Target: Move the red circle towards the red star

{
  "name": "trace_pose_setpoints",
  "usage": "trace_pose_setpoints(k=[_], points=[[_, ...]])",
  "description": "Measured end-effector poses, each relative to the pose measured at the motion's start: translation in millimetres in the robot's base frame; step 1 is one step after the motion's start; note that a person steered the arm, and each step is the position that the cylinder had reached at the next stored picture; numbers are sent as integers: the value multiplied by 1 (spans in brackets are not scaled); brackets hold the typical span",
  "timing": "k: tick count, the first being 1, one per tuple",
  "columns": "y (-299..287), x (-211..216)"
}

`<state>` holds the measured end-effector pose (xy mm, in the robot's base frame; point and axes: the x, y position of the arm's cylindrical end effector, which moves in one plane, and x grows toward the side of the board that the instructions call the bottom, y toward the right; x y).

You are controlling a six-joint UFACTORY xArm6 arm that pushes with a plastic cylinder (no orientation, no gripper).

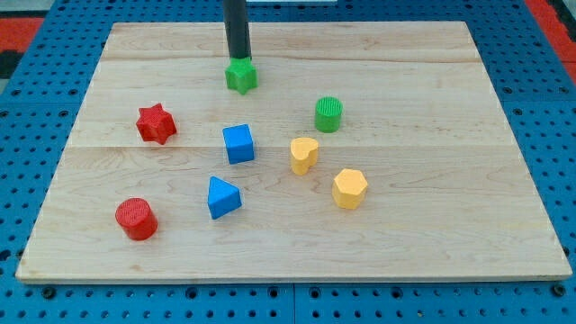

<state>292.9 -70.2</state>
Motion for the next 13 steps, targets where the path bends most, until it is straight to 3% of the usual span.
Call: trace_pose_setpoints(k=[1, 2, 4, 5, 6, 7, 8, 9, 10, 11, 12, 13], points=[[0, 28], [-45, 22], [-177, 109], [-136, 217], [-107, 271], [-118, 282], [-177, 278], [-187, 326], [-148, 326], [-35, 326], [38, 326], [35, 300]])
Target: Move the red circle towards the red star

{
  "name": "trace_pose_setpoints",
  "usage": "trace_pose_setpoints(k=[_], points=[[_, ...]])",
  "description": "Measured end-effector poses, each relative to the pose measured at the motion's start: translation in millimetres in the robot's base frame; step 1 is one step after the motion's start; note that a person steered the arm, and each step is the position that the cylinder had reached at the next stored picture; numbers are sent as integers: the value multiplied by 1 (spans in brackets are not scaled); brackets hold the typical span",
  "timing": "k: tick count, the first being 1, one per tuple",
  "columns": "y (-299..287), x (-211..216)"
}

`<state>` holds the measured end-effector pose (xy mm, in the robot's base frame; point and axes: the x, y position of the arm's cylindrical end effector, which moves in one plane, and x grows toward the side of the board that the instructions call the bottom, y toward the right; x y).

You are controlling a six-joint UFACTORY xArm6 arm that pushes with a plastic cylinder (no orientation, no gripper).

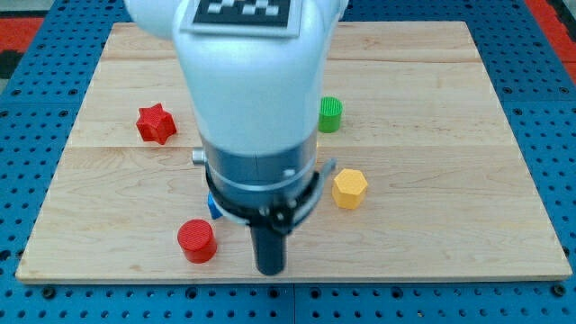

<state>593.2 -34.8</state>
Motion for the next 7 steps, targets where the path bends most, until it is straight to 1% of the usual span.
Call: trace_pose_setpoints(k=[1, 2, 3, 4, 5, 6, 7], points=[[-85, -32], [-124, -53], [-76, -40], [-85, -48], [-74, -42], [-84, -3], [-114, 25]])
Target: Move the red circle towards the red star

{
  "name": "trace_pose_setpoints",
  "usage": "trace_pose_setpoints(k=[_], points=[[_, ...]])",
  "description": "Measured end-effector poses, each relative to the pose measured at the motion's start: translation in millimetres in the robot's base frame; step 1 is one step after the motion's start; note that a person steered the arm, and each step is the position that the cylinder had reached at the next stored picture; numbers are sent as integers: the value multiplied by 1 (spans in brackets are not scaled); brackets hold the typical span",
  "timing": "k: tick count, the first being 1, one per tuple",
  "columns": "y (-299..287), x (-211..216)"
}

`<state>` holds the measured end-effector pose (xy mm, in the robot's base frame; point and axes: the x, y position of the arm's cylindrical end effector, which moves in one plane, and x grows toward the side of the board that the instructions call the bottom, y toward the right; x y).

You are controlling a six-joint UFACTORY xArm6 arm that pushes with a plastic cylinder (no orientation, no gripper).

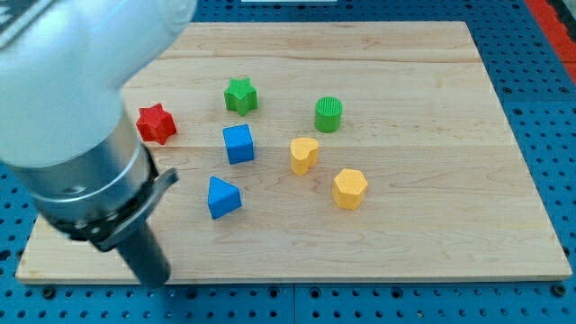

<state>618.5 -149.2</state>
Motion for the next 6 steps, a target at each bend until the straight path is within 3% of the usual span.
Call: trace_pose_setpoints(k=[1, 4, 6], points=[[-40, -4], [-26, -71], [-27, -49]])
